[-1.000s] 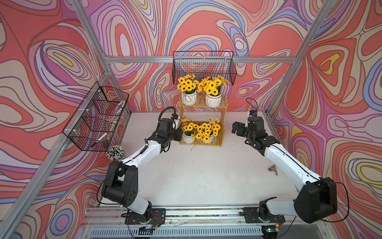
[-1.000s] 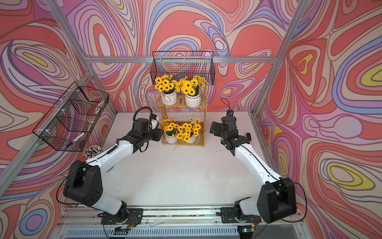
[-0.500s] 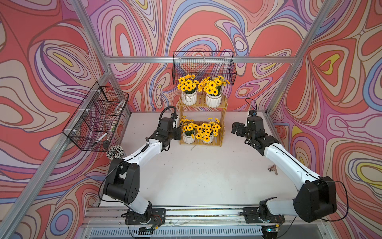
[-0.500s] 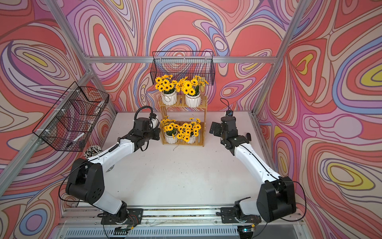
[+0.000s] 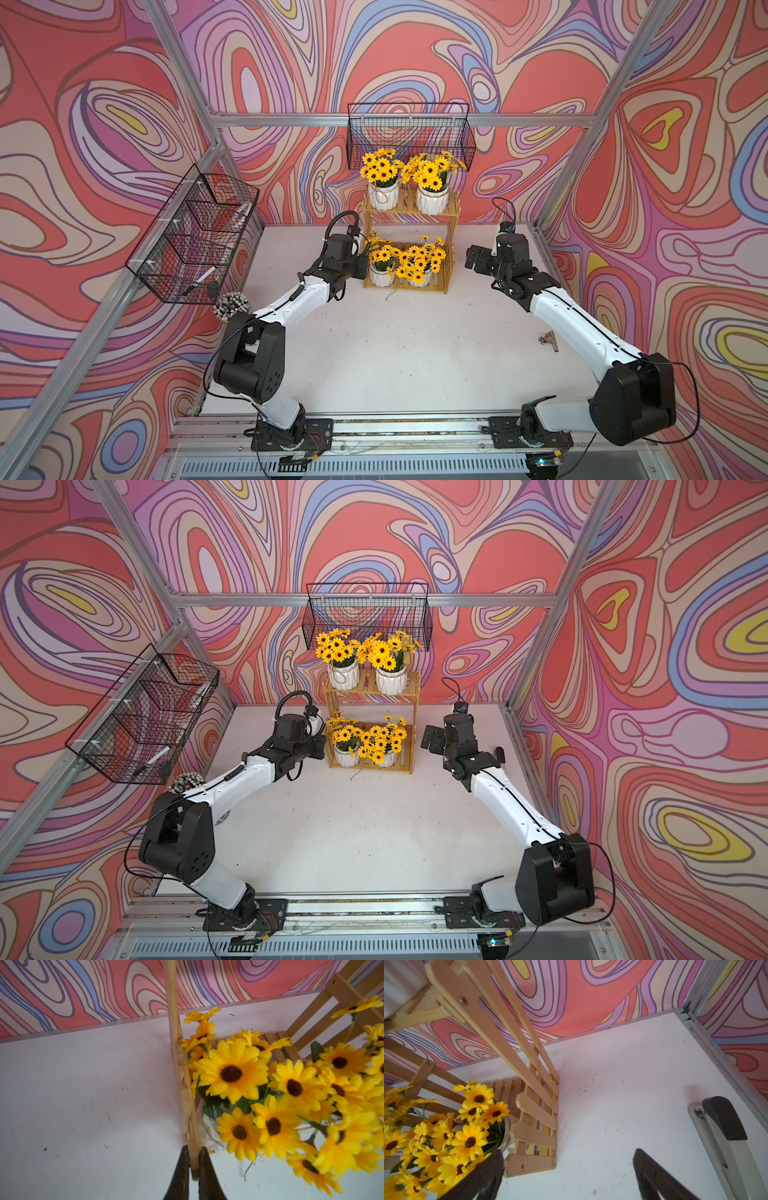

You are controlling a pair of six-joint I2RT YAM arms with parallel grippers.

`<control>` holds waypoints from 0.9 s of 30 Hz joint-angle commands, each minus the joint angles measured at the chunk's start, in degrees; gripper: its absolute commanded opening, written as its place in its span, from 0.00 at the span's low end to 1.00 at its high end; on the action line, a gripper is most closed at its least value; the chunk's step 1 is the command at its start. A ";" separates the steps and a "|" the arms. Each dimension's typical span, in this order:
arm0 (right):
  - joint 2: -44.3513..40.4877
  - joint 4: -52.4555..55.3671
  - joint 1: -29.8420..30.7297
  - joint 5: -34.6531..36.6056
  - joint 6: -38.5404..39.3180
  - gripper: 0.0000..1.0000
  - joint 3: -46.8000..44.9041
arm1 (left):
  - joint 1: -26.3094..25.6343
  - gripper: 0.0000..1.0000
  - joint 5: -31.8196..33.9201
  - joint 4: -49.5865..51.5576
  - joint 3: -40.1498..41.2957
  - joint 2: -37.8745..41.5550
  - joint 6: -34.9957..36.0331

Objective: Take the sunflower pots off the shelves
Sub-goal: Move the shelf to the center of the board.

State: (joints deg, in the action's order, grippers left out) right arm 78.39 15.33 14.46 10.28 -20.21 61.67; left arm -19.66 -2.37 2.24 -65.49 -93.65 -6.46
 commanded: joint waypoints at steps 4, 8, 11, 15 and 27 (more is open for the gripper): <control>0.54 0.22 0.26 0.56 0.74 0.98 0.74 | -2.15 0.00 -2.88 0.38 -1.17 -0.68 0.29; 0.68 0.14 0.27 0.58 0.66 0.98 0.66 | -2.67 0.00 -1.41 1.59 -0.36 1.10 0.20; 0.88 0.06 0.22 0.36 0.53 0.98 0.60 | -3.19 0.00 -0.07 1.72 1.10 3.19 -0.46; 0.98 0.05 0.30 0.03 0.48 0.98 0.65 | -3.73 0.00 2.45 1.71 3.39 6.43 -1.09; 0.95 -0.21 0.31 -1.10 0.00 0.98 0.21 | -5.39 0.00 8.21 0.53 10.29 14.72 -4.79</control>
State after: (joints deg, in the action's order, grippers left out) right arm 78.67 15.31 14.46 9.63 -20.21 61.67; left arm -23.81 5.04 4.67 -56.34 -83.31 -9.21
